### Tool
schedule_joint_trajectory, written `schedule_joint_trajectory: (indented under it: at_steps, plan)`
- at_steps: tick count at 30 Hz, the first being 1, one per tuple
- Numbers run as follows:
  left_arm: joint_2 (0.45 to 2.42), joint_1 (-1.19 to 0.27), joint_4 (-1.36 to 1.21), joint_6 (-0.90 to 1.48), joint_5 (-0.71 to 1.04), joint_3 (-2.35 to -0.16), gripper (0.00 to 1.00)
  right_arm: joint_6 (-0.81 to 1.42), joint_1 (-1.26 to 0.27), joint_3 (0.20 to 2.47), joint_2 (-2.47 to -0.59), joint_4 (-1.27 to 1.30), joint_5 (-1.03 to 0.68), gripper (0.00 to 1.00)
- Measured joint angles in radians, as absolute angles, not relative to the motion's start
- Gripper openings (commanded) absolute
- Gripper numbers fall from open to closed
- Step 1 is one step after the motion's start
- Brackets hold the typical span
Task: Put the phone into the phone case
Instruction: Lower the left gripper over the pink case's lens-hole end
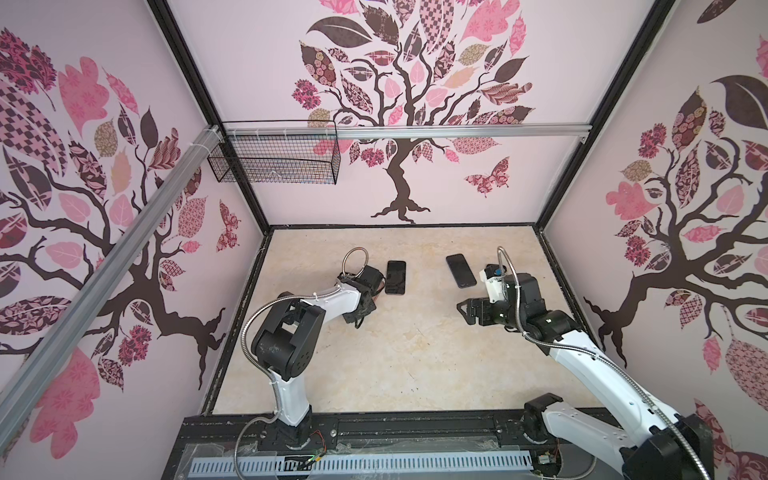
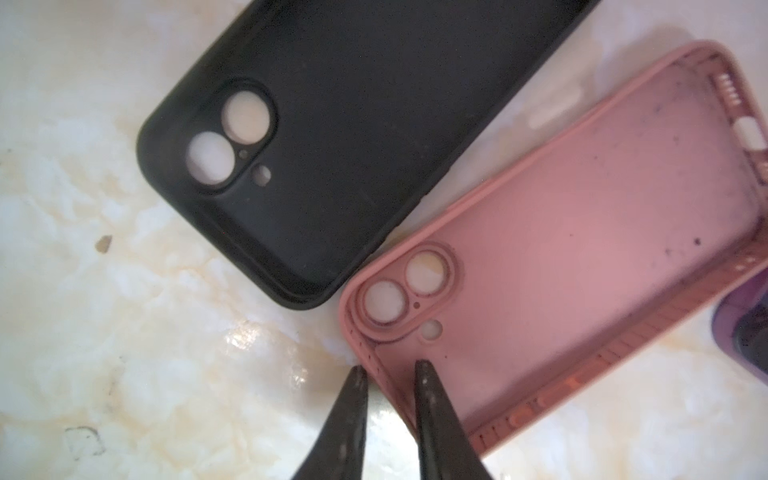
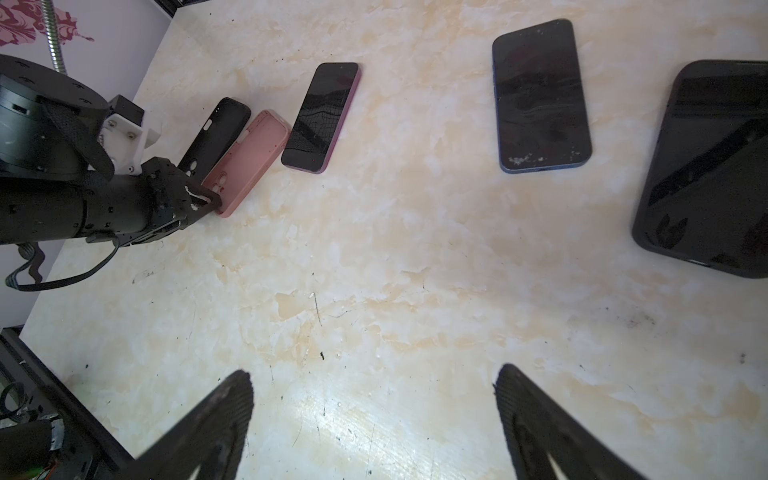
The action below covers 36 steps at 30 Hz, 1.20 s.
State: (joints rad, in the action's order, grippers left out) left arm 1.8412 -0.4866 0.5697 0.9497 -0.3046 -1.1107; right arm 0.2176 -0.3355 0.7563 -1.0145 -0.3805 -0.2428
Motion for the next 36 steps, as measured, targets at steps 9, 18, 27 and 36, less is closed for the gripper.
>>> schedule_joint_trajectory:
  at_steps: [9, 18, 27, 36]
  plan:
    - [1.813, -0.485, 0.554, 0.93, -0.31, -1.075, 0.05, 0.218, -0.336, 0.746, -1.014, -0.379, -0.244, 0.94]
    - [1.697, -0.485, 0.609, 0.873, -0.307, -1.003, 0.0, 0.218, -0.336, 0.745, -1.014, -0.381, -0.242, 0.94]
    - [1.582, -0.515, 0.699, 0.738, -0.239, -0.993, 0.0, 0.217, -0.336, 0.745, -1.015, -0.386, -0.221, 0.94]
    - [1.5, -0.682, 0.756, 0.673, -0.18, -0.985, 0.0, 0.217, -0.336, 0.745, -1.015, -0.402, -0.198, 0.94]
